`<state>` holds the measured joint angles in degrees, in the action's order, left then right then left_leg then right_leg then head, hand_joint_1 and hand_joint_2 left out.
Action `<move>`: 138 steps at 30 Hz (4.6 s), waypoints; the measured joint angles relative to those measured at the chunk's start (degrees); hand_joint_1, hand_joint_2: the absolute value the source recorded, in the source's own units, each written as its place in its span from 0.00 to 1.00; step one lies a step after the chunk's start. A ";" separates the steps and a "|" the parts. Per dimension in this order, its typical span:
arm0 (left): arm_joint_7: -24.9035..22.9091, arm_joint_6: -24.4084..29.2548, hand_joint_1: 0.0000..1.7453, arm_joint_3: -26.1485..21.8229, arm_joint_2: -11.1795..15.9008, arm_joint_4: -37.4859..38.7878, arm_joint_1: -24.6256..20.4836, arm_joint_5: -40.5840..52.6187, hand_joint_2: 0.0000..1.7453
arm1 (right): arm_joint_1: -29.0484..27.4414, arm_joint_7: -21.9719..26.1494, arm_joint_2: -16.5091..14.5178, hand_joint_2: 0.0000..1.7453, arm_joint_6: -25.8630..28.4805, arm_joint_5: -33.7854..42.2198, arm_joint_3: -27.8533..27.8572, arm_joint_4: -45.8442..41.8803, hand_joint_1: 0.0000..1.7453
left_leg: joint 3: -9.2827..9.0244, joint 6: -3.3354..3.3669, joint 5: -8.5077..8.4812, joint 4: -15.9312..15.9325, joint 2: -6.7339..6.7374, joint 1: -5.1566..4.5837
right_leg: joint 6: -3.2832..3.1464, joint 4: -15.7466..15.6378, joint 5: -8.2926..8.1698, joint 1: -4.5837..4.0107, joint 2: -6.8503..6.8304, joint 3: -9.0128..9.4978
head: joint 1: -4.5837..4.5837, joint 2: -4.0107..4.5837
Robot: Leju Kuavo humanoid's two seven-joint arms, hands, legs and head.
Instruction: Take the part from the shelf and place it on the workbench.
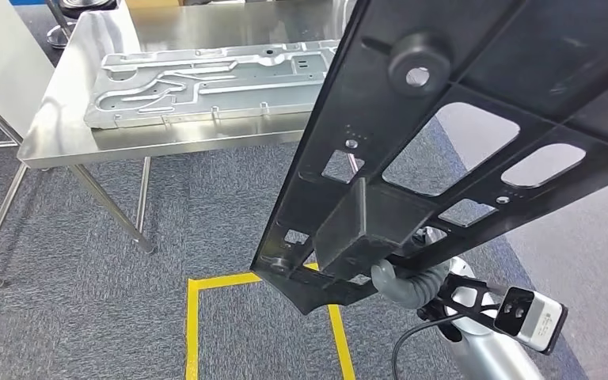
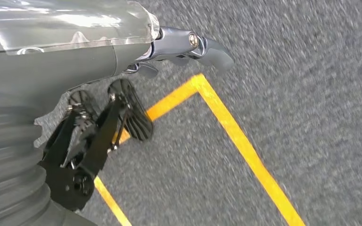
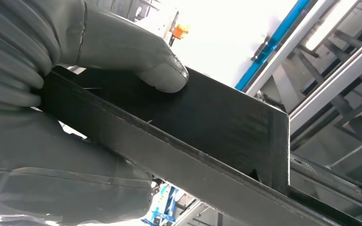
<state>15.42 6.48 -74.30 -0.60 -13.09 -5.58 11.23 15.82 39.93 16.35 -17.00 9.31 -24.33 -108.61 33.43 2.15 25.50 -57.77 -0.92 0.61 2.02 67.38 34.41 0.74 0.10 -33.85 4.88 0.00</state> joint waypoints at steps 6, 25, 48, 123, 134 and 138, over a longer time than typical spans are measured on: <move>-0.05 -0.01 0.00 0.02 -0.08 0.00 0.13 0.01 1.00 | -0.44 -0.01 -0.06 1.00 0.66 0.19 -0.74 0.33 1.00 | -3.04 -0.37 2.38 -0.04 -0.53 -0.05 | 0.12 -2.59 -7.92 0.27 0.04 -3.18 | 0.00 0.00; 0.37 0.02 0.00 0.01 -0.20 0.00 0.39 0.07 1.00 | -2.39 -0.01 -1.30 1.00 -3.54 -0.02 1.22 -0.46 1.00 | 1.77 -1.92 -0.94 -1.52 0.74 -0.44 | -1.16 -10.02 -4.28 -0.18 0.03 5.23 | 0.01 0.00; 0.73 -0.27 0.00 -0.02 -0.40 -0.02 0.05 0.07 1.00 | -4.21 0.01 -2.54 1.00 -3.98 0.25 5.51 -4.11 1.00 | 4.08 -3.20 9.33 -15.46 0.48 -0.15 | -2.88 -10.28 -7.81 -0.14 -0.06 1.96 | 0.01 0.00; 1.80 -1.31 0.00 -1.49 -0.39 -0.02 -0.17 0.00 1.00 | -5.01 -3.14 -7.27 1.00 6.31 -4.39 3.62 -2.08 1.00 | 0.52 -0.91 -0.65 -0.13 0.88 0.00 | -0.81 0.29 0.18 -0.38 0.09 -0.72 | -0.01 0.00; 2.22 -2.28 0.00 -1.31 -0.35 -0.02 -1.00 0.03 1.00 | 17.87 -19.11 -9.01 1.00 33.16 -46.41 13.21 32.56 1.00 | -0.55 -2.52 1.35 -0.74 0.45 -0.33 | -1.81 -8.34 -9.14 -0.05 0.28 -1.59 | -0.01 0.00; 2.26 -2.37 0.00 -1.01 -0.27 -0.02 -1.21 0.03 1.00 | 26.51 -24.49 -11.26 1.00 34.42 -57.56 11.85 41.10 1.00 | 3.85 -3.61 5.40 -9.53 0.51 -0.09 | -2.99 -8.99 -9.10 0.20 0.28 -0.90 | -0.01 0.00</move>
<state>17.68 4.11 -75.30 -0.86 -13.11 -6.79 11.26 42.33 15.43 5.10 17.43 -48.26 -12.48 -67.51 37.29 -1.46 30.90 -67.30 -0.41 0.52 -0.97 58.38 25.31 0.94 0.37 -34.75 4.87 0.00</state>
